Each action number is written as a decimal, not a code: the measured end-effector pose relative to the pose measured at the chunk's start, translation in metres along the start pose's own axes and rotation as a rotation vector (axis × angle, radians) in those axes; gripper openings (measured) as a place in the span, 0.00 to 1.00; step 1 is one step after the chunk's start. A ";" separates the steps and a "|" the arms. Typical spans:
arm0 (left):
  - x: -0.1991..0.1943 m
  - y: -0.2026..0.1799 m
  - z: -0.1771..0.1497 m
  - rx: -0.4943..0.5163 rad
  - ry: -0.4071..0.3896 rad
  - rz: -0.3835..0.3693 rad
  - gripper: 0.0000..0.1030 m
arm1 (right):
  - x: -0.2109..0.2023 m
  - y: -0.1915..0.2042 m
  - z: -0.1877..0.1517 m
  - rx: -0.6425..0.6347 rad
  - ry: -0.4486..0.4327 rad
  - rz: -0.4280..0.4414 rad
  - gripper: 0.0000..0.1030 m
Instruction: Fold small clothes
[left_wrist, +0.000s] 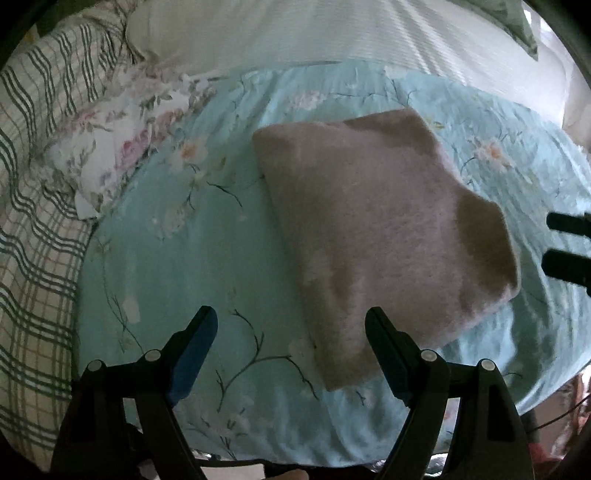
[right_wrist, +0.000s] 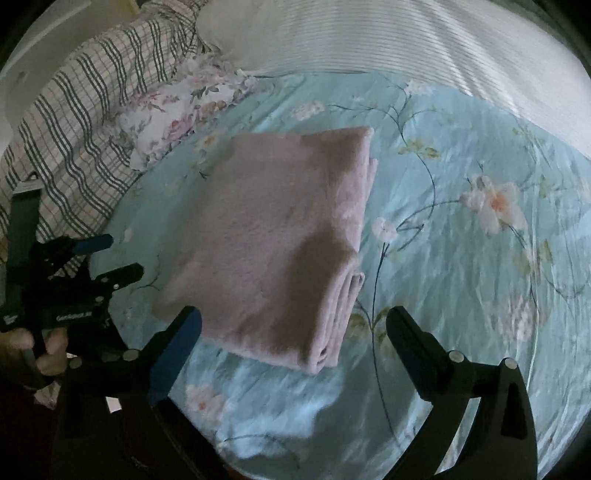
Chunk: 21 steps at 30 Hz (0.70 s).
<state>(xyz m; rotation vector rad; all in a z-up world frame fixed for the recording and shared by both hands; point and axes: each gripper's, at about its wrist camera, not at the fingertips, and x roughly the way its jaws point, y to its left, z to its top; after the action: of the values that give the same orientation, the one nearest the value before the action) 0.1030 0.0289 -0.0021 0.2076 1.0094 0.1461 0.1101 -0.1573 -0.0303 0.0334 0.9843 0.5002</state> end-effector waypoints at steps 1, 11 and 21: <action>0.002 -0.001 -0.003 0.002 -0.007 0.004 0.80 | 0.002 0.001 0.000 -0.008 -0.005 0.002 0.97; -0.003 -0.013 -0.037 -0.001 -0.055 0.055 0.80 | -0.002 0.021 -0.030 -0.082 -0.039 -0.024 0.97; -0.031 -0.013 -0.048 -0.044 -0.083 0.136 0.81 | -0.015 0.045 -0.047 -0.058 -0.047 -0.031 1.00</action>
<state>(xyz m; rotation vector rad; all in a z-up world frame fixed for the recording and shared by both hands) 0.0461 0.0143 -0.0044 0.2398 0.9090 0.2810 0.0480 -0.1331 -0.0335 -0.0222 0.9224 0.4972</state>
